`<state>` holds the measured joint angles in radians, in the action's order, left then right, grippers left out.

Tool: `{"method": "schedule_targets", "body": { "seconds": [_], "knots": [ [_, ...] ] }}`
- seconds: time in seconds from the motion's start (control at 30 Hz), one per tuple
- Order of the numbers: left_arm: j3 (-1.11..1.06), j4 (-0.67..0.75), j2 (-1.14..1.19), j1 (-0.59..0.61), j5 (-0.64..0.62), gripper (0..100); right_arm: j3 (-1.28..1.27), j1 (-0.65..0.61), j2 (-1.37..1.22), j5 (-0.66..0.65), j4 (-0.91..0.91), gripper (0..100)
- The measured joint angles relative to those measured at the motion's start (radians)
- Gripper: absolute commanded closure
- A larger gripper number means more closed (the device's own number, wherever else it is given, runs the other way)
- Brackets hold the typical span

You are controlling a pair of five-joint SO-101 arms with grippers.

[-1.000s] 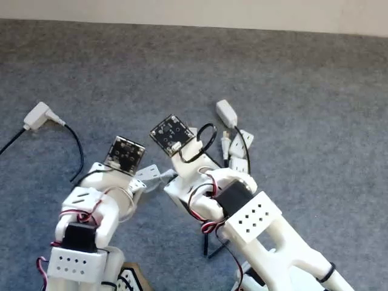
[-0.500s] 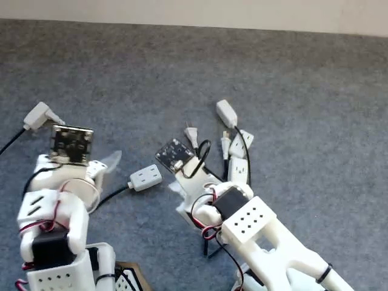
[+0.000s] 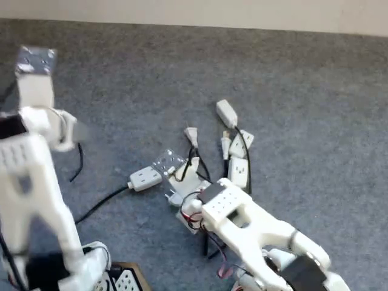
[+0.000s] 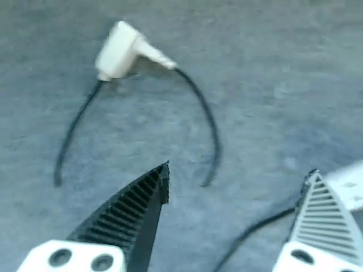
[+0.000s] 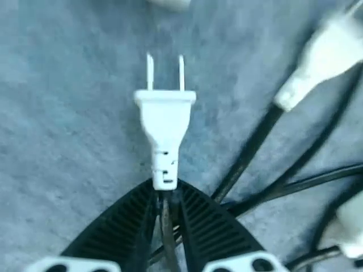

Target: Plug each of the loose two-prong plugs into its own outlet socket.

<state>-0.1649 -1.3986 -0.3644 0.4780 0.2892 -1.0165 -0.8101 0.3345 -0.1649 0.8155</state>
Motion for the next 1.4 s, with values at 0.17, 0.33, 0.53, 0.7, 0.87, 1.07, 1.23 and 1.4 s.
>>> {"method": "schedule_targets", "body": {
  "seconds": [0.17, 0.33, 0.53, 0.7, 0.87, 1.07, 1.23, 1.4],
  "knots": [
    [0.341, -0.104, 0.29, 0.087, 0.04, 64, 0.017, 0.002, -0.078, 0.0, 0.015, 89.2],
    [0.526, -0.152, 0.474, 0.107, 0.058, 64, 0.071, -0.003, -0.071, 0.0, 0.092, 72.2],
    [0.621, -0.153, 0.588, 0.109, 0.06, 64, 0.259, 0.0, -0.071, -0.015, 0.259, 70.9],
    [0.657, -0.153, 0.618, 0.109, 0.078, 64, 0.387, 0.0, -0.071, -0.026, 0.338, 70.9],
    [0.657, -0.153, 0.618, 0.109, 0.091, 64, 0.39, 0.0, -0.147, -0.032, 0.336, 70.9],
    [0.657, -0.153, 0.618, 0.12, 0.091, 64, 0.39, -0.018, -0.298, -0.032, 0.331, 71.0],
    [0.657, -0.153, 0.618, 0.137, 0.091, 64, 0.39, -0.049, -0.301, -0.032, 0.304, 79.3],
    [0.657, -0.153, 0.618, 0.135, 0.091, 64, 0.39, -0.049, -0.301, -0.032, 0.267, 87.5]
  ]
}}
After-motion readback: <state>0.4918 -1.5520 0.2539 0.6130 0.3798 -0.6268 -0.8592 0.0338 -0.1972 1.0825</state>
